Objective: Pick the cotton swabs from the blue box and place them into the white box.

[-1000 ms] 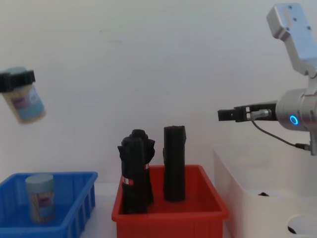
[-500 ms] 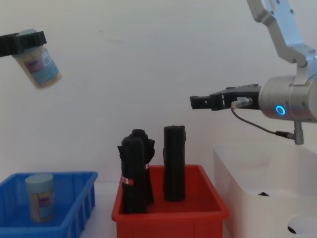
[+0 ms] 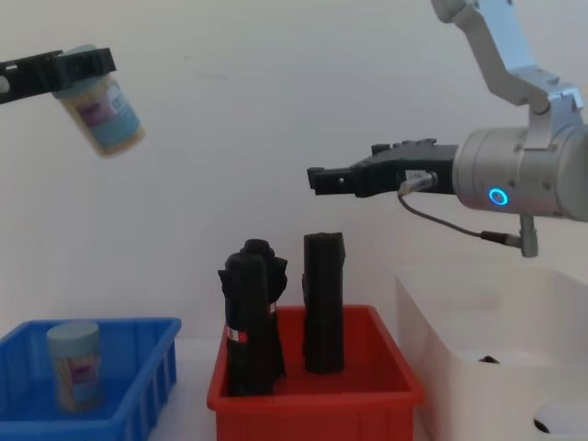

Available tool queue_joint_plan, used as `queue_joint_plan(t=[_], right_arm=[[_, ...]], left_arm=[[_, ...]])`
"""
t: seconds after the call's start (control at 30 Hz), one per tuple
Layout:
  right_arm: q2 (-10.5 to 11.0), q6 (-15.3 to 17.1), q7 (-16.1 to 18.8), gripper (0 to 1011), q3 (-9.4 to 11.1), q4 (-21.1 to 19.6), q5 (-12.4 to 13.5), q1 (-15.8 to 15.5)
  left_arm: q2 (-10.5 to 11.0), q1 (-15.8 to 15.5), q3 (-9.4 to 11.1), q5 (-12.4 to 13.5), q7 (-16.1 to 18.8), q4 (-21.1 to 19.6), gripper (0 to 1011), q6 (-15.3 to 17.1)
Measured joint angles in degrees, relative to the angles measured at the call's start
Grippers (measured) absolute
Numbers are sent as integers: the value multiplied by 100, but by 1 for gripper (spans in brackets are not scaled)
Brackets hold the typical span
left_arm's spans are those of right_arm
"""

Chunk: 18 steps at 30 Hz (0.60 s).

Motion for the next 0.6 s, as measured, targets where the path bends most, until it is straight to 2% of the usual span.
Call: queue_joint_plan(t=[0.23,0.43,0.6], right_arm=[[-32,-160,114,1002,-110,48,-290,15],[-62,-395,372,1002,-219,154,-558,63],[-79,-527,557,1002,-278,202,-640,91]], left_arm=[[-61,-40,65,32,-103,0,671,82],[-114,-72,126,102,-224,-8,671,146],[-153,-104,168,152,-316,-9,671,172]])
